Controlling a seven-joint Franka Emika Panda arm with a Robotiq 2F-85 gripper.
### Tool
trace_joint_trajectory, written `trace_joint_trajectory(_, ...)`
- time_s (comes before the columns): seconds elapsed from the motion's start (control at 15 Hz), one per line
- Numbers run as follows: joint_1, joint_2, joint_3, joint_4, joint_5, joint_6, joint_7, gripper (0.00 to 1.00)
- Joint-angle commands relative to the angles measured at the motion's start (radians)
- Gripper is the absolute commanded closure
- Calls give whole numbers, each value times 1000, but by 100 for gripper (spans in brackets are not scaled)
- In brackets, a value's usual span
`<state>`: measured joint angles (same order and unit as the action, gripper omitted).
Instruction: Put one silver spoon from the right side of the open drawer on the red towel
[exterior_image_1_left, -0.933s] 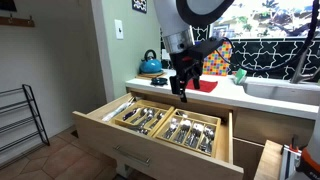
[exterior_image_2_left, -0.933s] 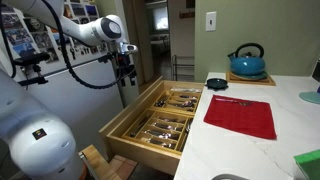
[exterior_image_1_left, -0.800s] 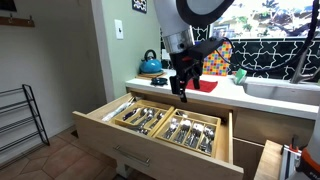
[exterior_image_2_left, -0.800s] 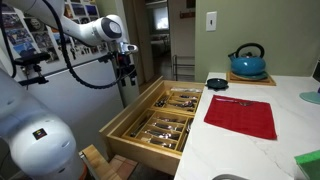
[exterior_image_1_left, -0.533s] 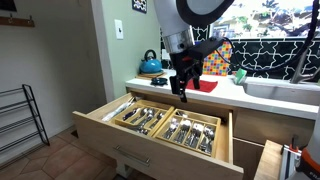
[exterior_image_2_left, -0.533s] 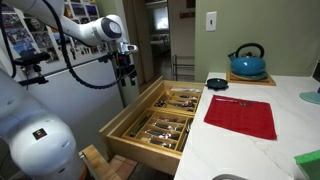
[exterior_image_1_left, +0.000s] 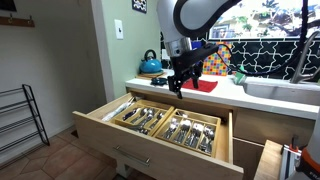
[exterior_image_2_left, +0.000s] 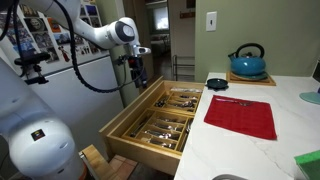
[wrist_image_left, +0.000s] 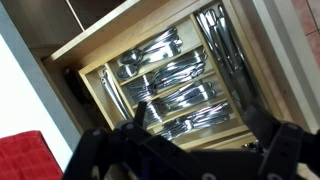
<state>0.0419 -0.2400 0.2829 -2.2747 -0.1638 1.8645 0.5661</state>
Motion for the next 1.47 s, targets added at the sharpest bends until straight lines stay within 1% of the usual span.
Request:
trace_joint_trajectory(0.0, -25, 100, -61, 26, -34, 120, 104, 0)
trace_joint_trajectory(0.33, -53, 165, -162, -2, -37, 357, 148, 0)
trace_joint_trajectory(0.4, -59, 177, -183, -8, -29, 388, 153, 0)
trace_joint_trajectory(0.67, -75, 227, -238, -30, -59, 490, 202, 0)
trace_joint_trajectory(0.73, -77, 243, -249, -32, -72, 510, 219, 0)
trace_joint_trajectory(0.8, -78, 259, -259, -34, -114, 534, 257, 0)
trace_joint_trajectory(1.0, -76, 302, -293, -26, -178, 562, 327, 0)
trace_joint_trajectory(1.07, -66, 281, -288, -17, -134, 532, 274, 0)
trace_joint_trajectory(1.4, -61, 290, -294, -8, -137, 534, 276, 0)
